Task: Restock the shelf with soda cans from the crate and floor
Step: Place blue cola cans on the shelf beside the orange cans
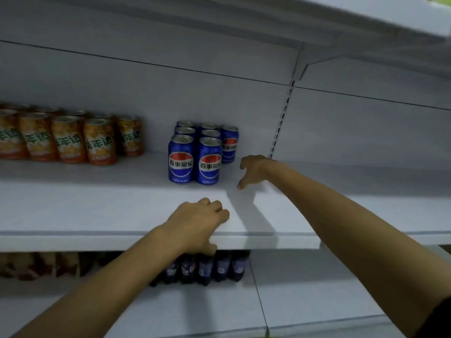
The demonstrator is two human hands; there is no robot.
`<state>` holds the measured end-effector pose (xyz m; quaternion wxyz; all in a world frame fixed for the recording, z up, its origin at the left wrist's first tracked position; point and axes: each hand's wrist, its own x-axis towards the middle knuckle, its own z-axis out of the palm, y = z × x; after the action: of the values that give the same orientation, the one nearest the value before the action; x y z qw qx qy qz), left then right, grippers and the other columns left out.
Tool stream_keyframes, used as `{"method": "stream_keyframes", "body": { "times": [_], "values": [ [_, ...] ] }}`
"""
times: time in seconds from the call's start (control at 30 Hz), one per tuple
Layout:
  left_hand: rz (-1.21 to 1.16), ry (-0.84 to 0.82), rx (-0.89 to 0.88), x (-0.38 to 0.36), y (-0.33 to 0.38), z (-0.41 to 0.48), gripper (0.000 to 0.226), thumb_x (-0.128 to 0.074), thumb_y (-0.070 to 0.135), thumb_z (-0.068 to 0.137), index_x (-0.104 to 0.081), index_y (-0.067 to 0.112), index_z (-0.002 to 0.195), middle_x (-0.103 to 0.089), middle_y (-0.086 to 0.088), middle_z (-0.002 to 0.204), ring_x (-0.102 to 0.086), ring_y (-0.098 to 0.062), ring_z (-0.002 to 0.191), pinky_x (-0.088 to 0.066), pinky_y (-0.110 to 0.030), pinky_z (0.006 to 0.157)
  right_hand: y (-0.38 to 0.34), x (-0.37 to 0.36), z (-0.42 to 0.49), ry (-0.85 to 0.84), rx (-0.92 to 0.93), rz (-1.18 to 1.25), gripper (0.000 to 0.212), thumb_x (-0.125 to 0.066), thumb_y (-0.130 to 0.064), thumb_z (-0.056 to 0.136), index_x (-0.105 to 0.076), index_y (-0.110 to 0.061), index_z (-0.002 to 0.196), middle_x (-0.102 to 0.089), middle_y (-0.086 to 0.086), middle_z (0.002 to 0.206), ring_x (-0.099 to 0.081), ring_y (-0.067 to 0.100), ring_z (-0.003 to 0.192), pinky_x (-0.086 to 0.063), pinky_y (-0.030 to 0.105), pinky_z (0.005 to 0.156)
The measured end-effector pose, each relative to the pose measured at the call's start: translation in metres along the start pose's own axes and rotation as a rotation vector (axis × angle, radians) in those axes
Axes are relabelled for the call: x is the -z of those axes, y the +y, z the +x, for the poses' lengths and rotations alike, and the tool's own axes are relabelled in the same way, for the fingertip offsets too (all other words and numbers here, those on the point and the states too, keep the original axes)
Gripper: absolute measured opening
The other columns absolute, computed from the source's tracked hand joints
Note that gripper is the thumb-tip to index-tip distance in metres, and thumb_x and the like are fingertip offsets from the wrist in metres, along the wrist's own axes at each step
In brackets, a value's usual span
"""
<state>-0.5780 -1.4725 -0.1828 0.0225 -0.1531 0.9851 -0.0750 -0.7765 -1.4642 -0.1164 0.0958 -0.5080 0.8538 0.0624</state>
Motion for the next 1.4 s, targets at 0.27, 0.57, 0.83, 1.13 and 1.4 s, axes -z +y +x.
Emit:
{"method": "stream_keyframes", "body": {
  "times": [0.27,0.57,0.83,1.13,1.4],
  "values": [
    [-0.130,-0.006,0.183,-0.011,0.041,-0.047,0.076,-0.065,0.029,0.085,-0.025,0.015,0.148,-0.028,-0.007,0.151,-0.031,-0.025,0.136,-0.037,-0.039,0.107,-0.005,-0.035,-0.151,-0.011,0.135,-0.128,0.077,-0.072,-0.041,0.081,-0.035,-0.014,0.143,-0.046,0.005,0.141,-0.047,0.026,0.124,-0.043,0.037,0.096],
    [-0.157,-0.101,0.411,-0.038,0.100,-0.190,0.077,-0.058,0.039,0.090,-0.017,0.019,0.151,-0.030,-0.005,0.151,-0.033,-0.026,0.134,-0.041,-0.039,0.101,-0.045,-0.107,-0.260,-0.043,0.282,-0.118,0.082,-0.075,-0.043,0.076,-0.033,-0.016,0.141,-0.049,0.008,0.138,-0.050,0.029,0.120,-0.046,0.040,0.094],
    [-0.246,-0.229,0.614,-0.108,0.103,-0.345,0.070,-0.056,0.038,0.091,-0.022,0.018,0.149,-0.043,-0.009,0.139,-0.044,-0.027,0.123,-0.046,-0.041,0.094,-0.151,-0.201,-0.310,-0.231,0.441,-0.089,0.089,-0.072,-0.041,0.082,-0.021,-0.015,0.149,-0.038,0.010,0.148,-0.045,0.031,0.128,-0.042,0.041,0.101],
    [-0.601,-0.358,1.039,-0.220,0.085,-0.631,0.071,-0.061,0.044,0.087,-0.029,0.019,0.145,-0.048,-0.008,0.136,-0.047,-0.027,0.123,-0.046,-0.043,0.097,-0.425,-0.342,-0.394,-0.429,0.771,-0.083,0.079,-0.069,-0.043,0.084,-0.027,-0.014,0.145,-0.046,0.012,0.139,-0.051,0.029,0.118,-0.045,0.036,0.084],
    [-0.897,-0.373,1.299,-0.274,0.059,-0.803,0.085,-0.050,0.062,0.076,-0.031,0.017,0.146,-0.050,-0.009,0.134,-0.053,-0.023,0.116,-0.043,-0.027,0.079,-0.584,-0.431,-0.457,-0.658,0.931,-0.114,0.068,-0.066,-0.036,0.085,-0.032,-0.015,0.140,-0.048,0.015,0.132,-0.052,0.031,0.113,-0.050,0.040,0.091]
  ]
}}
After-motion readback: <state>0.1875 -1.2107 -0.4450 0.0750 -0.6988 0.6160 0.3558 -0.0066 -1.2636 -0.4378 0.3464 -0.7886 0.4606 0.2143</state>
